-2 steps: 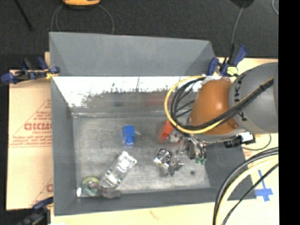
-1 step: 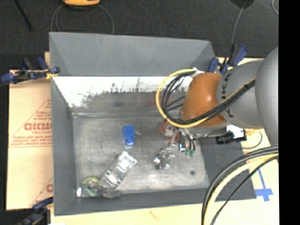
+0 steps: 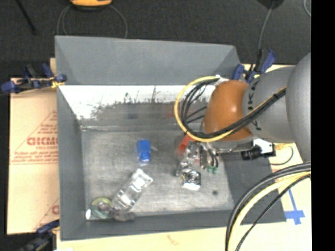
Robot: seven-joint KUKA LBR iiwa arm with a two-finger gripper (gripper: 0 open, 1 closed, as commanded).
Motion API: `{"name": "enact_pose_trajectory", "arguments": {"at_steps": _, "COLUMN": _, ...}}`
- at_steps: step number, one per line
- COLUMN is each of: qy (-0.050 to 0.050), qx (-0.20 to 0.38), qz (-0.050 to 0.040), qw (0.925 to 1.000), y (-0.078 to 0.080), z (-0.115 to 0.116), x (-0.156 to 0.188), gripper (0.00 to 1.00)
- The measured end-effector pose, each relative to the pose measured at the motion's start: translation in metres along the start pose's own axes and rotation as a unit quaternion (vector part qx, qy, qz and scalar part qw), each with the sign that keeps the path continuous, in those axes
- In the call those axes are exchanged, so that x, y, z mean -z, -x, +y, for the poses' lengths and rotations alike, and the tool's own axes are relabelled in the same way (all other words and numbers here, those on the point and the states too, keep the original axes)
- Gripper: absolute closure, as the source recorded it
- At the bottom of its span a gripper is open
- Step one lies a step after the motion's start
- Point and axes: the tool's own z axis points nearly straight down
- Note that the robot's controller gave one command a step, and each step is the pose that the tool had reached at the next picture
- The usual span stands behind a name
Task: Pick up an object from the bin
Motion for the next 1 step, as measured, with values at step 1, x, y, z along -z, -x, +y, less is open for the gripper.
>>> {"name": "enact_pose_trajectory", "arguments": {"at_steps": 1, "qy": -0.001, "qx": 0.001, "qz": 0.0026, "qw": 1.0, "y": -0.0017, "z": -0.0004, "x": -0.0016, "gripper": 0.0}}
